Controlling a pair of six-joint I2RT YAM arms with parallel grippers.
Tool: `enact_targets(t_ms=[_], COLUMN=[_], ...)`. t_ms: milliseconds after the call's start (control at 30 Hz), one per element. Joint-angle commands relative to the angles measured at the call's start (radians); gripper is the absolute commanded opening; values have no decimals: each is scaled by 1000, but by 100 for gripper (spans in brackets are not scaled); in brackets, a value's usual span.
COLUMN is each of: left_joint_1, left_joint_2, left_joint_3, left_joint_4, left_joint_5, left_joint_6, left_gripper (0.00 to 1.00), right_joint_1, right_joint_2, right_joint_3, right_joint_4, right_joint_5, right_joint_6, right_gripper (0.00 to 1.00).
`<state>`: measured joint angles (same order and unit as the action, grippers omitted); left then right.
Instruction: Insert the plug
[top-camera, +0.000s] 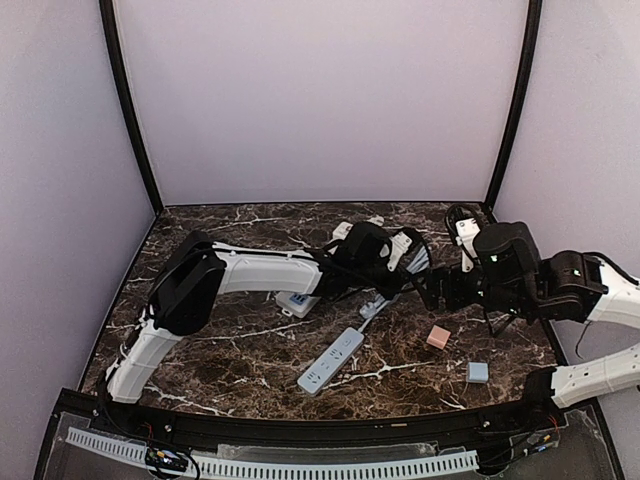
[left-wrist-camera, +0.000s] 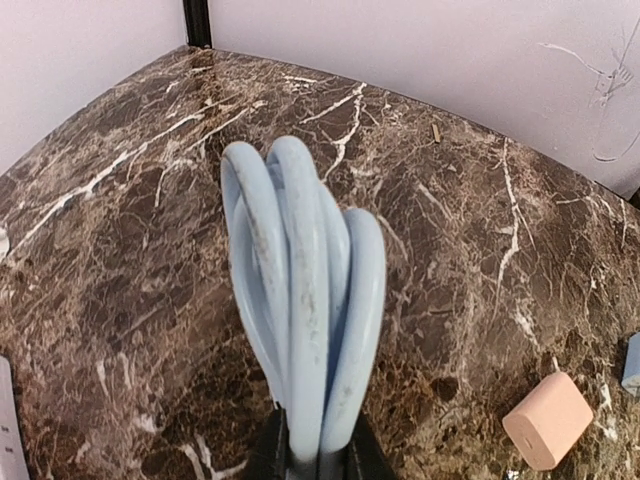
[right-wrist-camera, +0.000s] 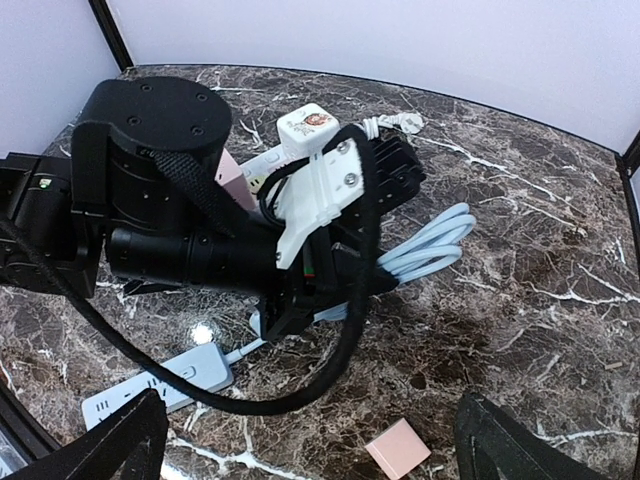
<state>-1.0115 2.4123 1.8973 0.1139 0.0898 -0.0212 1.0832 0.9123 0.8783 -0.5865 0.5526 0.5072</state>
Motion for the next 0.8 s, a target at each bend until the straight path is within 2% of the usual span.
enact_targets(t_ms=[0,267,333,400,433,467,533,667,767], left_joint_1=[11,44,48,49,49,50,50,45,30], left_joint_2=[69,171,172,163,147,137,100,-1,-112], left_joint_3=[150,264,263,255,246,224,189,108,-13], left_joint_4=[1,-2,-13,-33,-33,-28,-22,-34,-46], left_joint_5=[24,178,195,198,201,200,201,209,175], left_joint_6=[77,83,77,73,68,64,50,46,54], left_gripper=[13,20,32,49,53,62,73,82,84], right_joint_1=[-7,-8,-6,-6,-7,-8,-8,-8,-9], right_joint_2=[2,-7,-8,-6,-5,-2,5,12,11], right_joint_3=[-5,-9,-10,-9,-7,-6,-1,13,25], right_joint_4=[0,-3,-4,-6,-7,-7,-10,-26,-39], right_joint_5=[23,29,31,32,31,29,27,24,26], right_joint_6=[14,18,18,19,19,20,20,21,23], right_gripper=[99,99,99,99,99,99,99,99,99])
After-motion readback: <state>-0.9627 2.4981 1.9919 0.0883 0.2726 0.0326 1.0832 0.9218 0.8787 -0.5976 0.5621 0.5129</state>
